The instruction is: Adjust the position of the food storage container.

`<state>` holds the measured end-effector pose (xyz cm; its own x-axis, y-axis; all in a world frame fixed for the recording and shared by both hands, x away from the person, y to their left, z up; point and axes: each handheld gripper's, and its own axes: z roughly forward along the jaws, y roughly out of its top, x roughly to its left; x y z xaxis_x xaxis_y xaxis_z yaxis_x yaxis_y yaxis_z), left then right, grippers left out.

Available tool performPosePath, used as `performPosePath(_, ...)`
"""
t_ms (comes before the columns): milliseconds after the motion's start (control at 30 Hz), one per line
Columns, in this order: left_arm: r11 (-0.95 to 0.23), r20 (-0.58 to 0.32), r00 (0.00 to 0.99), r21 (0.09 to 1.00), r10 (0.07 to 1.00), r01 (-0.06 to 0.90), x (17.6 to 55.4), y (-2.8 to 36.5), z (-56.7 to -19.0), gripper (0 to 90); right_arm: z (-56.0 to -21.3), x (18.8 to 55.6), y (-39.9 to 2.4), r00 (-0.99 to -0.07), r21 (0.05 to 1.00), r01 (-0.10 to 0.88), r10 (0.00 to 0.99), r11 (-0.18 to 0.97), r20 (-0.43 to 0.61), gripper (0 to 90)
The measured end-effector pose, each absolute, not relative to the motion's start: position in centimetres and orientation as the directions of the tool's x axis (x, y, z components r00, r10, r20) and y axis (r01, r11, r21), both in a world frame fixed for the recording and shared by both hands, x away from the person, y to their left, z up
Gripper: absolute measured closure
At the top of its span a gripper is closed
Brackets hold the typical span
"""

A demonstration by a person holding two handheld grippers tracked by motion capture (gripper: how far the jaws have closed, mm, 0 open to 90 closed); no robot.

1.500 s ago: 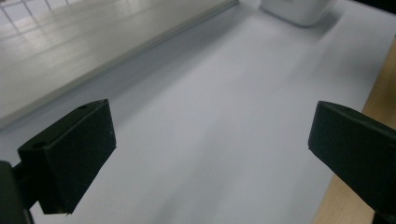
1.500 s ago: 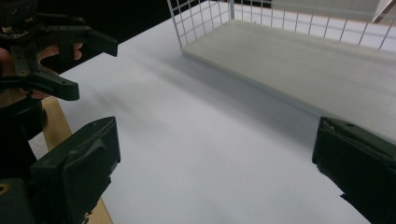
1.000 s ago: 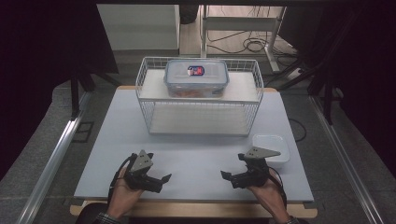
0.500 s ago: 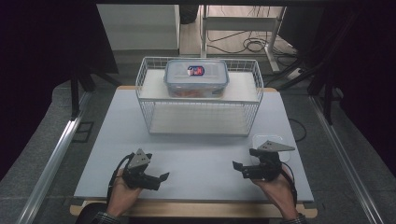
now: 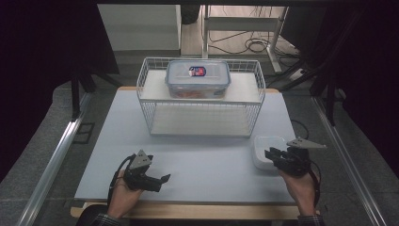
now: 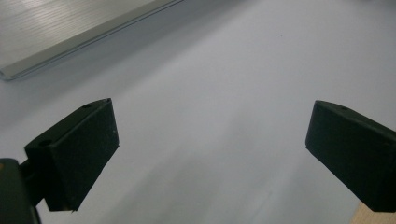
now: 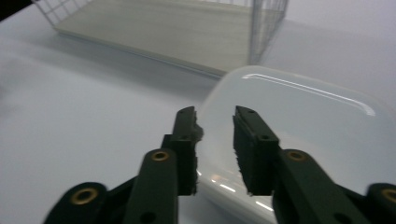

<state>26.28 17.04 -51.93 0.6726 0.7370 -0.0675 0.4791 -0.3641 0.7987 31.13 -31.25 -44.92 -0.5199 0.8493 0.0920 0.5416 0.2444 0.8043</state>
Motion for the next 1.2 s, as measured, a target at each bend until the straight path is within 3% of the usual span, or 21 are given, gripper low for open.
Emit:
performPosePath(200, -0.372, -0.055, 0.674, 0.799, 0.737, 0.473, 26.3, 16.9, -51.9, 2.5, -44.6, 31.4, -33.8, -0.462, 0.815, 0.532, 0.885, 0.229, 0.053, 89.2)
performPosePath(800, -0.380, -0.052, 0.674, 0.793, 0.737, 0.476, 26.4, 16.8, -52.0, 2.5, -46.2, 33.9, -38.2, -0.277, 0.797, 0.592, 0.959, 0.120, 0.061, 89.2)
performPosePath(1200, -0.391, -0.047, 0.676, 0.785, 0.735, 0.481, 26.4, 16.6, -52.1, 2.5, -47.5, 35.3, -38.1, -0.284, 0.766, 0.630, 0.956, 0.126, 0.076, 88.5)
